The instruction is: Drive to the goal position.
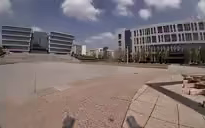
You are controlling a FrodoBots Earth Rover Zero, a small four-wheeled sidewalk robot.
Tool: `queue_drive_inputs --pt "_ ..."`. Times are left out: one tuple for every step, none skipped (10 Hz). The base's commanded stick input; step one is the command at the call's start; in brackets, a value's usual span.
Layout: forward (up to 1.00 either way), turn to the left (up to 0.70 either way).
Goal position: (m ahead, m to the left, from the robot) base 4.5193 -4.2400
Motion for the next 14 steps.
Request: queue_drive_inputs --pt "0.7 -0.31" --pt "0.7 0.04" --pt "0.7 0.04" --pt "0.7 0.04" --pt "0.7 0.04" --pt "0.7 0.04" --pt "0.7 0.04" --pt "0.7 0.04" --pt "0.7 0.04" --pt "0.7 0.04" --pt "0.7 0.04" --pt "0.7 0.04" --pt "0.7 0.04" --pt "0.7 0.04"
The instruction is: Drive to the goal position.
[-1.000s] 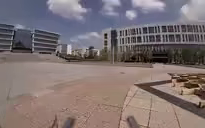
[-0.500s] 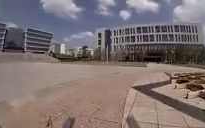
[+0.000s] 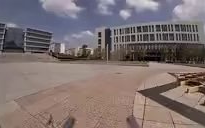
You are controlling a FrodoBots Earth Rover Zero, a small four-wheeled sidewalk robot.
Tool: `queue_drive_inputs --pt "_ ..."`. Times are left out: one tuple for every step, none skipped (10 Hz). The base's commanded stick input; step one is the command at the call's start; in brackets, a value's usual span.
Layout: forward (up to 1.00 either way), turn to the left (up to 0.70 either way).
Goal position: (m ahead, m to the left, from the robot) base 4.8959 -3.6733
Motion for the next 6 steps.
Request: queue_drive_inputs --pt "0.7 0.04" --pt "0.7 0.04" --pt "0.7 0.04" --pt "0.7 0.04" --pt "0.7 -0.12" --pt "0.7 -0.31"
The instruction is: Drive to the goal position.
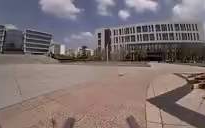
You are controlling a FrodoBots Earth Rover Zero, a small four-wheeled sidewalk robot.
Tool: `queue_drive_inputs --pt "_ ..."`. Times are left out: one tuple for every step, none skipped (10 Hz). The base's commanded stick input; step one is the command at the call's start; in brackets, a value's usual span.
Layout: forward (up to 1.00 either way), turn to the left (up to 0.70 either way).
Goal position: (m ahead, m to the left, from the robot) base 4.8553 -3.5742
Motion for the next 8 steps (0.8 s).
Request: queue_drive_inputs --pt "0.7 -0.31" --pt "0.7 -0.31" --pt "0.7 -0.31" --pt "0.7 -0.31" --pt "0.7 -0.31" --pt "0.7 -0.31" --pt "0.7 -0.31" --pt "0.7 -0.3"
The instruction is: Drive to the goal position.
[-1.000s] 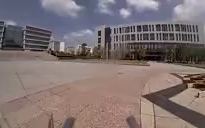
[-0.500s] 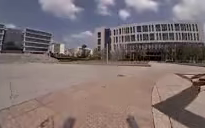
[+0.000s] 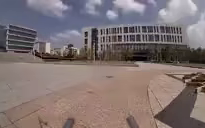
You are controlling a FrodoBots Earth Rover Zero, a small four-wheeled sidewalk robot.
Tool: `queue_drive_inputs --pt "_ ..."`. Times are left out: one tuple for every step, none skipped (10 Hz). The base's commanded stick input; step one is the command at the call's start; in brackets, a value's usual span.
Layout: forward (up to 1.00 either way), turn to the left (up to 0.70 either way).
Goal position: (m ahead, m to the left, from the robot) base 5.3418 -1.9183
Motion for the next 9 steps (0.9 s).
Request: queue_drive_inputs --pt "0.7 -0.08" --pt "0.7 0.04" --pt "0.7 0.04" --pt "0.7 0.04" --pt "0.7 0.04" --pt "0.7 0.04" --pt "0.7 0.04" --pt "0.7 0.04" --pt "0.7 0.04"
